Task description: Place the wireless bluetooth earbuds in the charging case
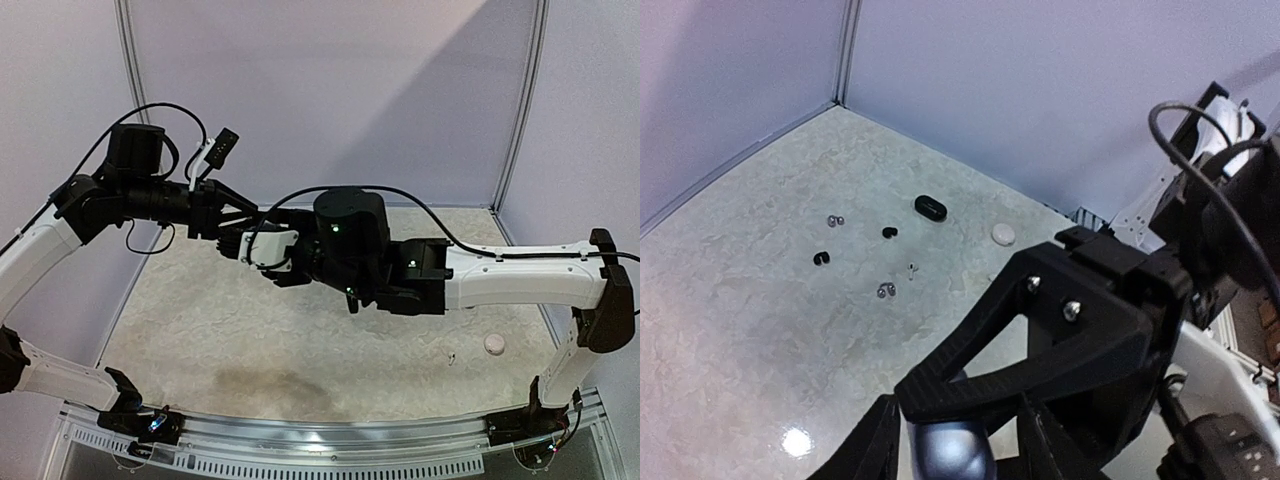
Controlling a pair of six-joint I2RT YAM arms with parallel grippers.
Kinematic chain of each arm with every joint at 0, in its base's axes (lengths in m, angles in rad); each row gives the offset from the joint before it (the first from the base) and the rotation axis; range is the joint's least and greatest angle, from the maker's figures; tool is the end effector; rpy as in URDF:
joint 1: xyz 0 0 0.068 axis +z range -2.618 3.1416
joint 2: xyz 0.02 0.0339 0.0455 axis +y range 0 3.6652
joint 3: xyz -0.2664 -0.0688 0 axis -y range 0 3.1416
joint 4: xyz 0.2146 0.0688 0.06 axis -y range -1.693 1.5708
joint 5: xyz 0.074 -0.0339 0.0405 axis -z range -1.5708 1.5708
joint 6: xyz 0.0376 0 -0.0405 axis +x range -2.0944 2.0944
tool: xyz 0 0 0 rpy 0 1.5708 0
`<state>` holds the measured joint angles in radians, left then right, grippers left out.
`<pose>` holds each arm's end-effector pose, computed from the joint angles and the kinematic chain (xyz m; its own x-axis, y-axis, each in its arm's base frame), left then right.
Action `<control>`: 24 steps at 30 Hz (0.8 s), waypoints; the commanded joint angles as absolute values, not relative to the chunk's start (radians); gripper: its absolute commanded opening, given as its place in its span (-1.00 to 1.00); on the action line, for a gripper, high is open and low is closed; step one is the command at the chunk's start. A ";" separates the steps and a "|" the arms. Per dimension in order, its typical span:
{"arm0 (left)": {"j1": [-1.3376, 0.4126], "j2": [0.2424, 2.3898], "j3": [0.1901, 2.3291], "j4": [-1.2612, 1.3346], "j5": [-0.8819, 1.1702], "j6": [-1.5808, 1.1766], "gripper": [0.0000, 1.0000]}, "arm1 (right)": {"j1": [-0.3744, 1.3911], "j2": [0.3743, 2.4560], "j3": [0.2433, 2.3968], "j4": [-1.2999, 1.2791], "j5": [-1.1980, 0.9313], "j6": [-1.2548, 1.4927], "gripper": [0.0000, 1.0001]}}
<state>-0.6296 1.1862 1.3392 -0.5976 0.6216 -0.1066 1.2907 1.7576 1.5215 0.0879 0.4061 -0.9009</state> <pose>0.1628 -0.1457 0.4075 -0.4418 0.2148 -0.8710 0.8615 0.3725 -0.3451 0.1247 0.3798 0.3674 0.5821 -0.5815 -0.5684 -0.5131 0.2796 -0.8115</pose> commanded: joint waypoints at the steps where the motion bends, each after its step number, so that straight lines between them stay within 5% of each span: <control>1: -0.647 1.152 1.317 -0.630 0.644 -0.091 -0.24 | 1.298 1.786 1.565 0.122 0.474 -0.932 -0.31; 7: -0.652 1.166 1.319 -0.657 0.657 -0.076 -0.54 | 1.299 1.783 1.569 0.140 0.473 -0.929 -0.32; 13: -0.652 1.197 1.350 -0.716 0.699 -0.044 -0.55 | 1.299 1.794 1.573 0.172 0.499 -0.950 -0.33; 24: -0.615 1.179 1.357 -0.711 0.739 -0.068 0.15 | 1.299 1.802 1.573 0.217 0.565 -0.956 -0.38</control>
<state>-0.6243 1.1858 1.3552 -0.6495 0.6571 -0.0563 1.3048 1.7958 1.5375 0.1173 0.4995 -0.9531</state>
